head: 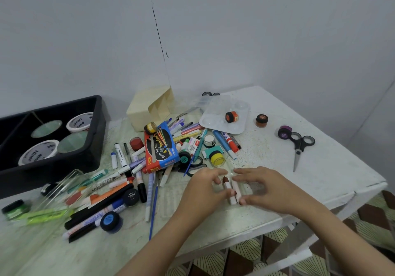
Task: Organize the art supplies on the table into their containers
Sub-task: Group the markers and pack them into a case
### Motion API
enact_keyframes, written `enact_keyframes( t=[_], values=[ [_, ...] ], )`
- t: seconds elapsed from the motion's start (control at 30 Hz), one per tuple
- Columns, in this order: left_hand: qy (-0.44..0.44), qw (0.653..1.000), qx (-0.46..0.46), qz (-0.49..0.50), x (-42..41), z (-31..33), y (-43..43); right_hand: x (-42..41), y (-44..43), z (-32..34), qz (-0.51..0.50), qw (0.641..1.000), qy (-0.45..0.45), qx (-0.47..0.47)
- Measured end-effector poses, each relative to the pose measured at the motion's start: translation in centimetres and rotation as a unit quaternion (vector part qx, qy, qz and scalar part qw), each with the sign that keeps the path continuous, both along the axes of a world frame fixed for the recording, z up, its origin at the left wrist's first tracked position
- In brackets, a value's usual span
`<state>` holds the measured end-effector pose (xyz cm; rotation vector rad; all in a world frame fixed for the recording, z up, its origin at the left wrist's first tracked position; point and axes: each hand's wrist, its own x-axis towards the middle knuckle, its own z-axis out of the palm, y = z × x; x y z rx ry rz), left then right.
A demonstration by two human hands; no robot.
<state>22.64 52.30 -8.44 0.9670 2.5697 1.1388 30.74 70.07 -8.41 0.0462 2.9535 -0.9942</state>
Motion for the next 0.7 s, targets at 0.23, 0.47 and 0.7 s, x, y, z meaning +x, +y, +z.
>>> enact_keyframes(
  t=[0.23,0.47,0.7],
  values=[
    [0.007,0.998,-0.037,-0.048,-0.1,-0.3,-0.4,-0.3,0.1,0.0,0.006,1.000,-0.010,0.003],
    [0.080,0.992,-0.078,-0.061,-0.1,-0.4,-0.6,-0.5,0.2,-0.2,0.016,1.000,-0.005,0.012],
    [0.136,0.987,-0.062,-0.057,-0.2,-1.3,-1.4,-0.8,0.2,-0.2,0.028,0.999,-0.003,0.021]
  ],
)
